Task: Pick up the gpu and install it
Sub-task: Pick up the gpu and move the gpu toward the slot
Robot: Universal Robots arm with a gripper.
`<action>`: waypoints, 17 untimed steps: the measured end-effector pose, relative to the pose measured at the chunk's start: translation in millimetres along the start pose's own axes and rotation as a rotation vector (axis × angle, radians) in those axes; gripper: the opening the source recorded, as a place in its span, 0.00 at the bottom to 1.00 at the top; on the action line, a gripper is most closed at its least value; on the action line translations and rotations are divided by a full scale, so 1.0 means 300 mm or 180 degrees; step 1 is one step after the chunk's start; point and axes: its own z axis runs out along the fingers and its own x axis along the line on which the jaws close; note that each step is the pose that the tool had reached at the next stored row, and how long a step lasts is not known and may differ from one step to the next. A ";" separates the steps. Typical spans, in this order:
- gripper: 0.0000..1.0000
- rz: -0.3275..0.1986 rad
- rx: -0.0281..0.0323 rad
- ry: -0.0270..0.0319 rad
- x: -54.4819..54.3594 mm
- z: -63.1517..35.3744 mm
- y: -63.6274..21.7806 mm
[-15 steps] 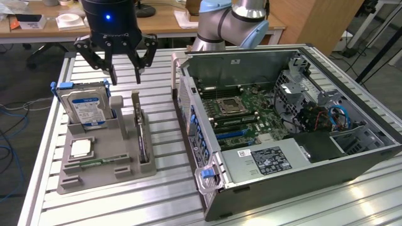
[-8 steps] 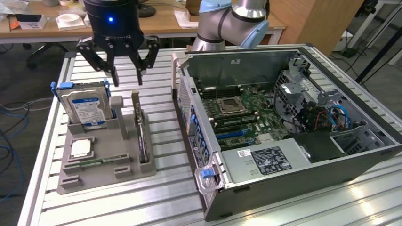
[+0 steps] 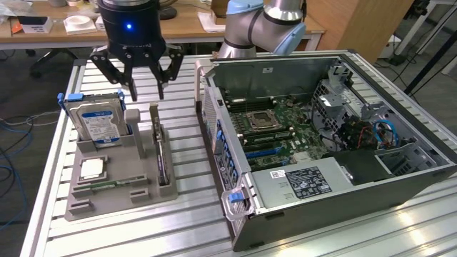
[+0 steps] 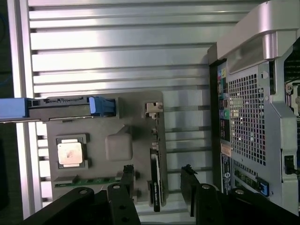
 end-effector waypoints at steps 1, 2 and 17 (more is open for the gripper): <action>0.53 0.0000 0.0000 0.0000 -0.001 0.002 -0.001; 0.53 0.0000 0.0000 0.0000 -0.003 0.003 -0.003; 0.53 0.0000 0.0000 0.0000 -0.026 0.028 -0.027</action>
